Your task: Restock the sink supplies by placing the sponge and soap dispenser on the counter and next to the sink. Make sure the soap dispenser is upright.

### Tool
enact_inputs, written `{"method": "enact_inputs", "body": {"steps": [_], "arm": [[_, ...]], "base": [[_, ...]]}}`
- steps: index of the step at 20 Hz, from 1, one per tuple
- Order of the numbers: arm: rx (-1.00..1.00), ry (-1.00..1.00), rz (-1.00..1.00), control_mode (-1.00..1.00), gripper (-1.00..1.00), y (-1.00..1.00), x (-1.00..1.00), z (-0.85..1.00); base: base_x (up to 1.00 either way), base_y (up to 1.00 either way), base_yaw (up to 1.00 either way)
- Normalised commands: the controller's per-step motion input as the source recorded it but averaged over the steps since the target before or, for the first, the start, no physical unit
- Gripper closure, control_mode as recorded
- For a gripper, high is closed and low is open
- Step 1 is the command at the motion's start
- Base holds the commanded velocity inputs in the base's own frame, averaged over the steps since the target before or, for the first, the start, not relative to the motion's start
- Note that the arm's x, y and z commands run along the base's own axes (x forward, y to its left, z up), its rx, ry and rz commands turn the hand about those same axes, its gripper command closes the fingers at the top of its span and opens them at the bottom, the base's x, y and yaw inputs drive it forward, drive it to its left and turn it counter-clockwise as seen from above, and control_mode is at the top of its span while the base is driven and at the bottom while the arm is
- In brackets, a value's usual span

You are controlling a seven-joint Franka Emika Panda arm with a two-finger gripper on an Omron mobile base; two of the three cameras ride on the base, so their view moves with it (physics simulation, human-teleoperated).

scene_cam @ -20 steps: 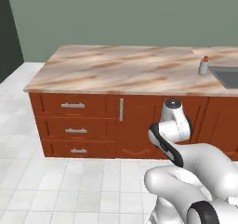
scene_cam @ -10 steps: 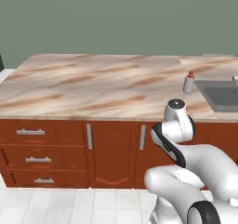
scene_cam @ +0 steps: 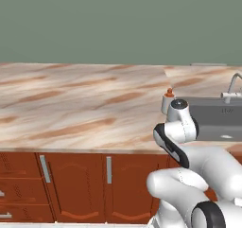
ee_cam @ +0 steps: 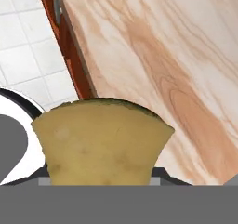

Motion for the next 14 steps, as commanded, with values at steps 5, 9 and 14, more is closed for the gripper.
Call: {"method": "enact_inputs", "body": {"steps": [5, 9, 14], "arm": [[0.02, 0.03, 0.00, -1.00, 1.00, -0.18, 0.33, -0.01], [0.01, 0.10, 0.05, -1.00, 1.00, -0.36, 1.00, -0.13], [0.00, 0.09, 0.07, -1.00, 1.00, -0.30, 0.66, -0.14]], "base": [[0.25, -0.37, 0.00], [0.00, 0.00, 0.00], [0.00, 0.00, 0.00]]}}
